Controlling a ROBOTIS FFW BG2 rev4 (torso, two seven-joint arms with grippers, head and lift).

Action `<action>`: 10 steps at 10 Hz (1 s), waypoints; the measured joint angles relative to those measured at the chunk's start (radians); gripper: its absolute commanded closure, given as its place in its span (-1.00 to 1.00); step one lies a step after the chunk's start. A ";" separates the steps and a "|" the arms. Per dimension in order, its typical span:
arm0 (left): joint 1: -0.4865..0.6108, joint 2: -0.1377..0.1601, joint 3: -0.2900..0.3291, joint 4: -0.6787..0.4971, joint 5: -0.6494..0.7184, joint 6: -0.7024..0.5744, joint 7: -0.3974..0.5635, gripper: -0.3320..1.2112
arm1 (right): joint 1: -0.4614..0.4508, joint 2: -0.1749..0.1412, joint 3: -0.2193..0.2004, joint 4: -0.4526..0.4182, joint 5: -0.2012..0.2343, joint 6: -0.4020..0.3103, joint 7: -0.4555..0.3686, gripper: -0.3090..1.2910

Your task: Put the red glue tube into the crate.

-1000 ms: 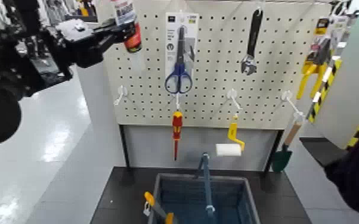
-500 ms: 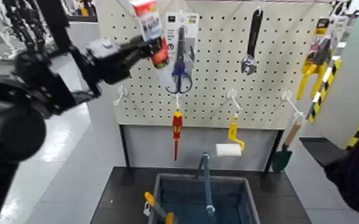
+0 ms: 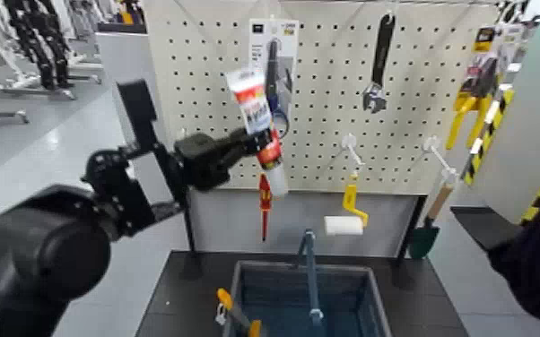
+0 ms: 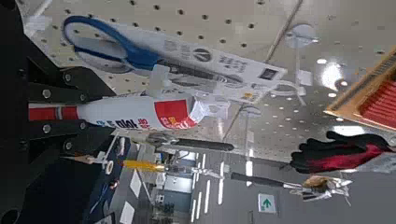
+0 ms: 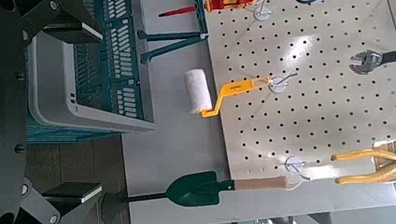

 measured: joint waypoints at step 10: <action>0.061 -0.078 -0.061 0.350 -0.117 0.047 -0.242 0.98 | -0.005 0.000 0.000 0.002 -0.015 0.000 0.014 -0.40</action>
